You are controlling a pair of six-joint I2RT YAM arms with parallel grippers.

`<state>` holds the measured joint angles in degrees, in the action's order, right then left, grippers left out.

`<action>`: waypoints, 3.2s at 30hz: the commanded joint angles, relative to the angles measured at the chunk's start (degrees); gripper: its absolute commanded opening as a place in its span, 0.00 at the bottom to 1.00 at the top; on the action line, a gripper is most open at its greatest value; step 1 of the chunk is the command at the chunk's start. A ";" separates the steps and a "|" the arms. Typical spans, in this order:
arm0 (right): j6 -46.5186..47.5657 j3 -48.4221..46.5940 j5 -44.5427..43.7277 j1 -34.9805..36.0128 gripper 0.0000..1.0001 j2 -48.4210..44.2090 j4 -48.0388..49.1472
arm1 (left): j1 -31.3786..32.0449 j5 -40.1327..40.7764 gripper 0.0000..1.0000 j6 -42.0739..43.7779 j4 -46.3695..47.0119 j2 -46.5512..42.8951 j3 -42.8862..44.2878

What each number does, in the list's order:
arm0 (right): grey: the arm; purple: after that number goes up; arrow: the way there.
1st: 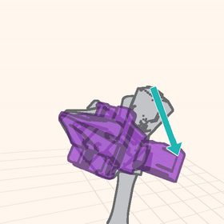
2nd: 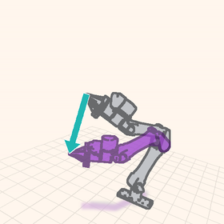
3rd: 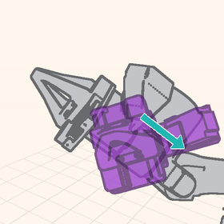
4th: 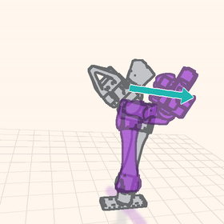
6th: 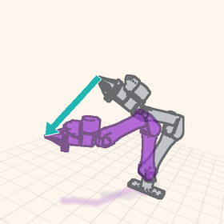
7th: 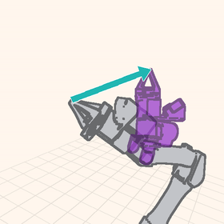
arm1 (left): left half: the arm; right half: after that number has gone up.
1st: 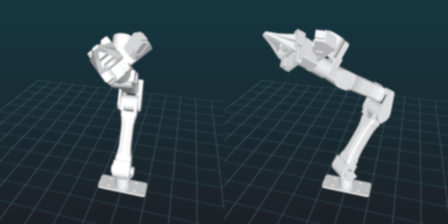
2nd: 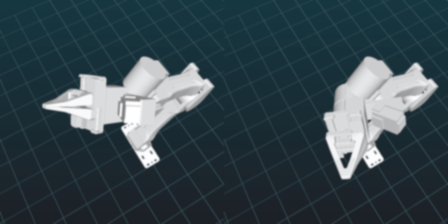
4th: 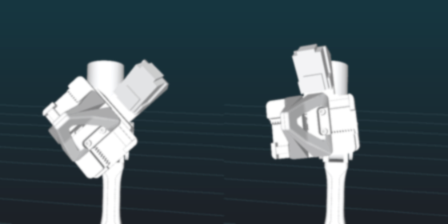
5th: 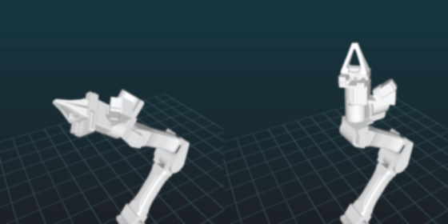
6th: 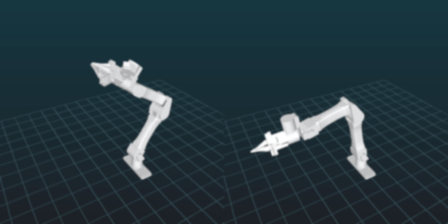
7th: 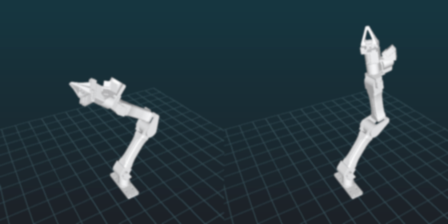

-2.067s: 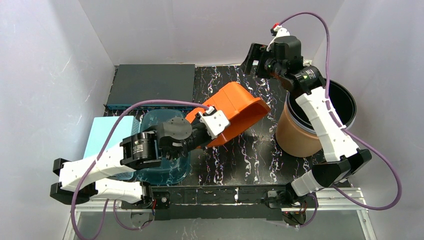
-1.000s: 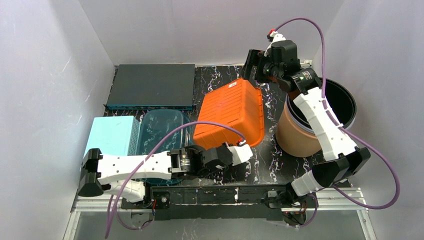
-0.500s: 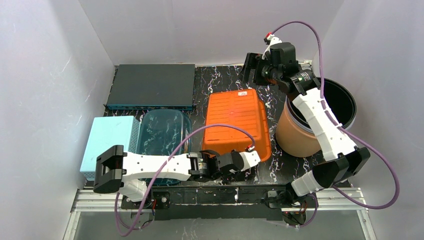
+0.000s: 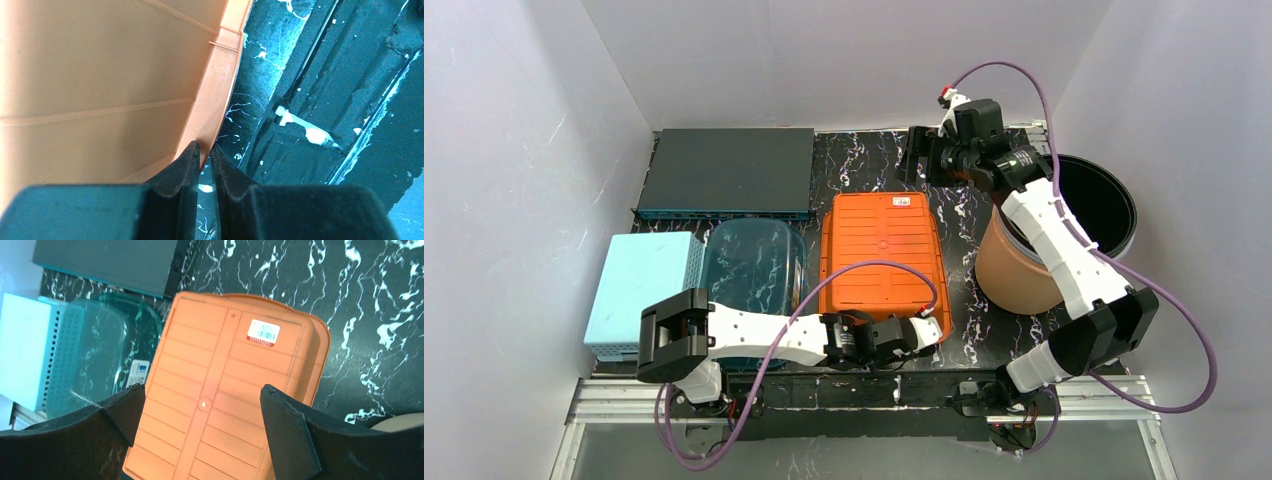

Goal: Turn the large container upside down

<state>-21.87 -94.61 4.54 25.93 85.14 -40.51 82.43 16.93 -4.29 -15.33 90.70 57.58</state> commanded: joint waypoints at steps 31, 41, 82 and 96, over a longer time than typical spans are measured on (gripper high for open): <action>12.68 19.69 5.67 1.96 0.92 -5.89 14.23 | -1.41 23.10 0.68 -7.94 -11.57 -27.45 2.52; 32.96 31.53 7.04 18.44 0.92 -10.43 22.19 | -18.38 19.08 0.72 -15.73 -21.68 -37.44 4.84; 47.46 40.26 -10.70 32.85 0.97 1.32 38.39 | -47.37 4.52 0.96 -26.56 -29.33 -44.04 4.52; 30.63 28.47 -19.78 23.48 0.96 12.30 34.97 | -47.37 4.25 0.96 -26.62 -29.22 -44.53 3.85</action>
<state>17.37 -61.01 -8.43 50.96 92.99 -2.00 35.35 20.95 -30.92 -44.75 46.98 61.54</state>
